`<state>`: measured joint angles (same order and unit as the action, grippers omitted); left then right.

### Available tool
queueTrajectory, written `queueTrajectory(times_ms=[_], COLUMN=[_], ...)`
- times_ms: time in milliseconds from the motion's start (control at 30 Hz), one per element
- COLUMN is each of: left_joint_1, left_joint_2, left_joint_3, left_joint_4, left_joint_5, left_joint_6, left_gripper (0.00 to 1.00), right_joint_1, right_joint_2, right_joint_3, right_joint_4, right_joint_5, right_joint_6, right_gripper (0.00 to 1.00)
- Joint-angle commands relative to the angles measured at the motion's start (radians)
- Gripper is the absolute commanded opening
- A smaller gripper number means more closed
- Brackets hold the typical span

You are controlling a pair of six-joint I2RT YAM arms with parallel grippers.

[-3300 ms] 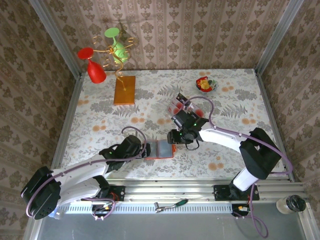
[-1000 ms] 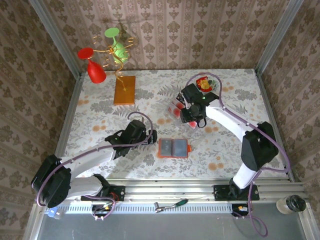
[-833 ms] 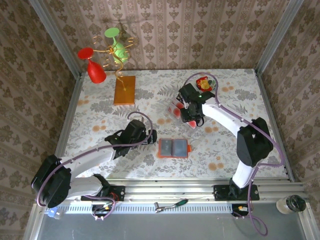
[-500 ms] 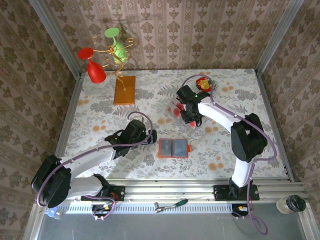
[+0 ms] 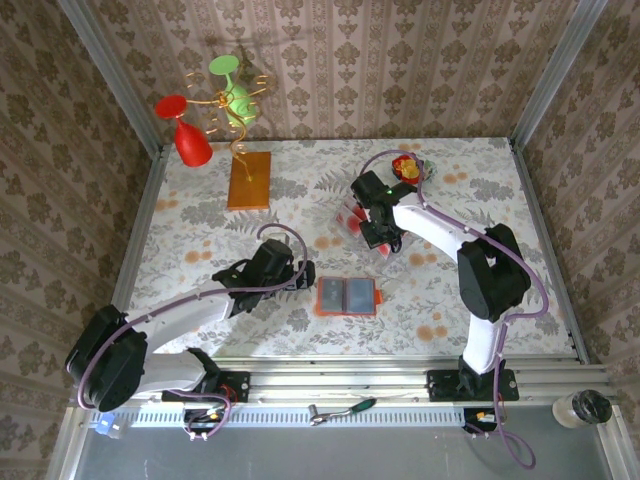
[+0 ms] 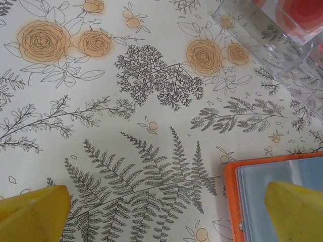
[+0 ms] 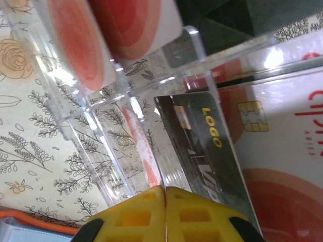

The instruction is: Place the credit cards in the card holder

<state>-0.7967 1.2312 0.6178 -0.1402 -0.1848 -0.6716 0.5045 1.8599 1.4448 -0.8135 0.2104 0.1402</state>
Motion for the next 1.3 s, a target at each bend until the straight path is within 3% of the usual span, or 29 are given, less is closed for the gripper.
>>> queueTrajectory(times_ms=[0, 433, 900, 1267], left_joint_1=[0.008, 0.008, -0.013, -0.058], left_joint_2=[0.007, 0.027, 0.068, 0.115], left_joint_3=[0.029, 0.041, 0.049, 0.053], left_joint_4=[0.014, 0.008, -0.031, -0.041], left_joint_5=[0.009, 0.024, 0.021, -0.015], left_joint_6=[0.014, 0.017, 0.04, 0.048], left_gripper=[1.0, 1.0, 1.0, 1.0], right_joint_1=[-0.004, 0.017, 0.135, 0.193], right_joint_2=[0.001, -0.164, -0.284, -0.256], right_joint_3=[0.002, 0.013, -0.202, -0.343], right_joint_4=[-0.014, -0.032, 0.113, 0.253], right_joint_5=[-0.001, -0.062, -0.345, -0.412], right_joint_6=[-0.019, -0.061, 0.179, 0.283], right_gripper=[0.03, 0.0, 0.0, 0.0])
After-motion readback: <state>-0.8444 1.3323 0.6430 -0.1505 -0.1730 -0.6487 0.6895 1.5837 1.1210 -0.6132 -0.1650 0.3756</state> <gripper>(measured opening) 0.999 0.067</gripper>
